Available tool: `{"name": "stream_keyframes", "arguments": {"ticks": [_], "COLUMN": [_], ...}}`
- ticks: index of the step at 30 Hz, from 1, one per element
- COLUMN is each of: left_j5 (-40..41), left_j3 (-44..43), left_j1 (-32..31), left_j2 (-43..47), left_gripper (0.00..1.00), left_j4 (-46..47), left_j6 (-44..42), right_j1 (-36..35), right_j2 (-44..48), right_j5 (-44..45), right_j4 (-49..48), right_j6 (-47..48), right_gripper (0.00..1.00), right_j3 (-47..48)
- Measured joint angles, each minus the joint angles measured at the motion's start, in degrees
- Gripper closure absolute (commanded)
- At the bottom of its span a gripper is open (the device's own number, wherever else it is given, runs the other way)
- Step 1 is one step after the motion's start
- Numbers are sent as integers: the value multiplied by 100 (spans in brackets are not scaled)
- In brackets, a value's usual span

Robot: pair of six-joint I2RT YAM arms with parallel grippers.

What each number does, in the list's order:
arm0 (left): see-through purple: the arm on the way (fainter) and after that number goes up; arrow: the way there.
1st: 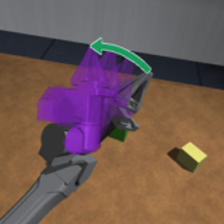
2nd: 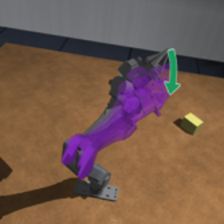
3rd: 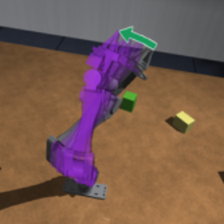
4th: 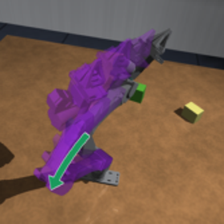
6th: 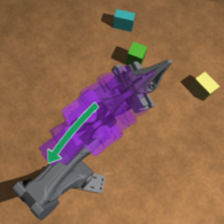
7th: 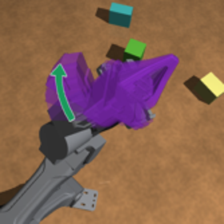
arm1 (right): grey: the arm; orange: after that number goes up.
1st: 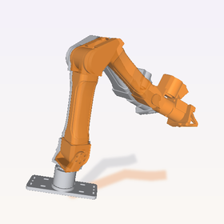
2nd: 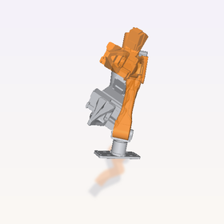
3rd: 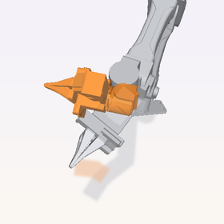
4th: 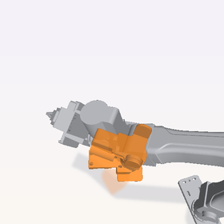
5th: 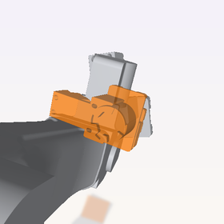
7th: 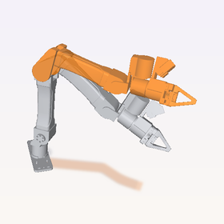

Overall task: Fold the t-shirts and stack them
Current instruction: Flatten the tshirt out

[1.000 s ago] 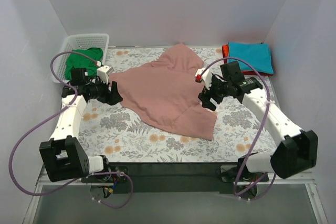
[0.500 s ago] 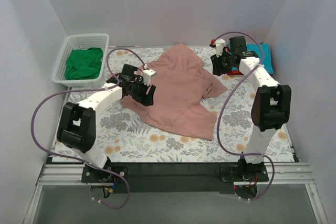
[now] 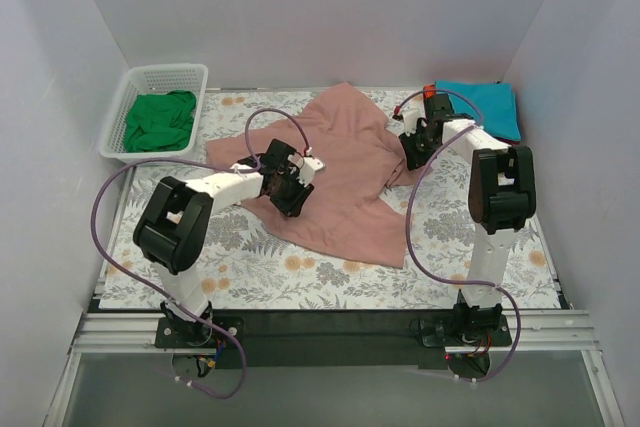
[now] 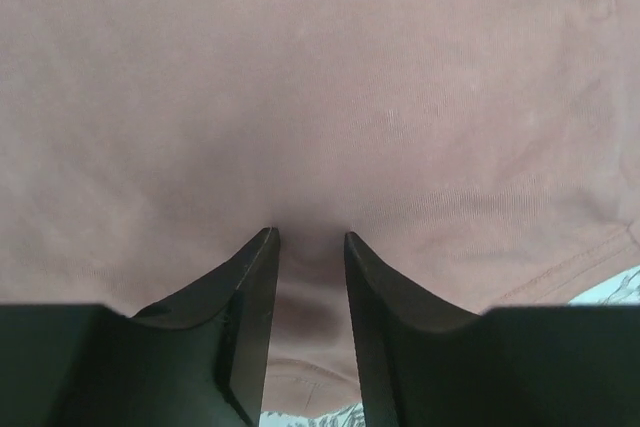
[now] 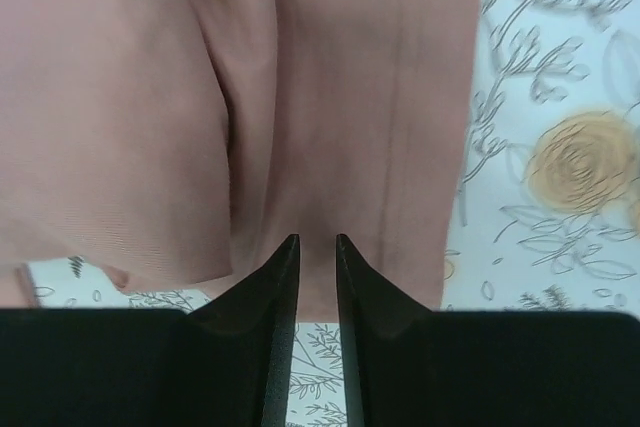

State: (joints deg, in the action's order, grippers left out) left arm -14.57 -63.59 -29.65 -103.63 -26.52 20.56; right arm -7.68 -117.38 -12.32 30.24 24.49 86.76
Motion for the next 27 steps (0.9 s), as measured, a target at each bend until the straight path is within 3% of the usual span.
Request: {"name": "stream_keyframes", "arguments": {"ticks": [5, 11, 15, 19, 22, 27], "left_j5": [-50, -57, 42, -63, -422, -1021], "left_j3": [717, 1561, 1904, 1847, 1388, 442], "left_j1": [315, 1285, 1930, 2465, 2684, 2680], "left_j2": [595, 1515, 1974, 2074, 2065, 1814], "left_gripper": [72, 73, 72, 70, 66, 63], "left_j4": [-61, -728, -1272, -1945, -2387, -2256], "left_j6": [-505, -1106, -1593, -1991, -2039, -1635], "right_j1": [0, -31, -133, -479, -533, -518], "right_j2": [90, 739, 1766, 2994, 3416, 2710], "right_j5": [238, 531, 800, 927, 780, 133], "right_j4": [-179, -326, 61, 1198, 2063, 2249], "right_j6": [282, 820, 1482, 2234, 2417, 1954], "right_gripper": [75, 76, 76, 70, 68, 73], "right_j3": [-424, -1325, -2555, -3589, -3235, -1279]}}
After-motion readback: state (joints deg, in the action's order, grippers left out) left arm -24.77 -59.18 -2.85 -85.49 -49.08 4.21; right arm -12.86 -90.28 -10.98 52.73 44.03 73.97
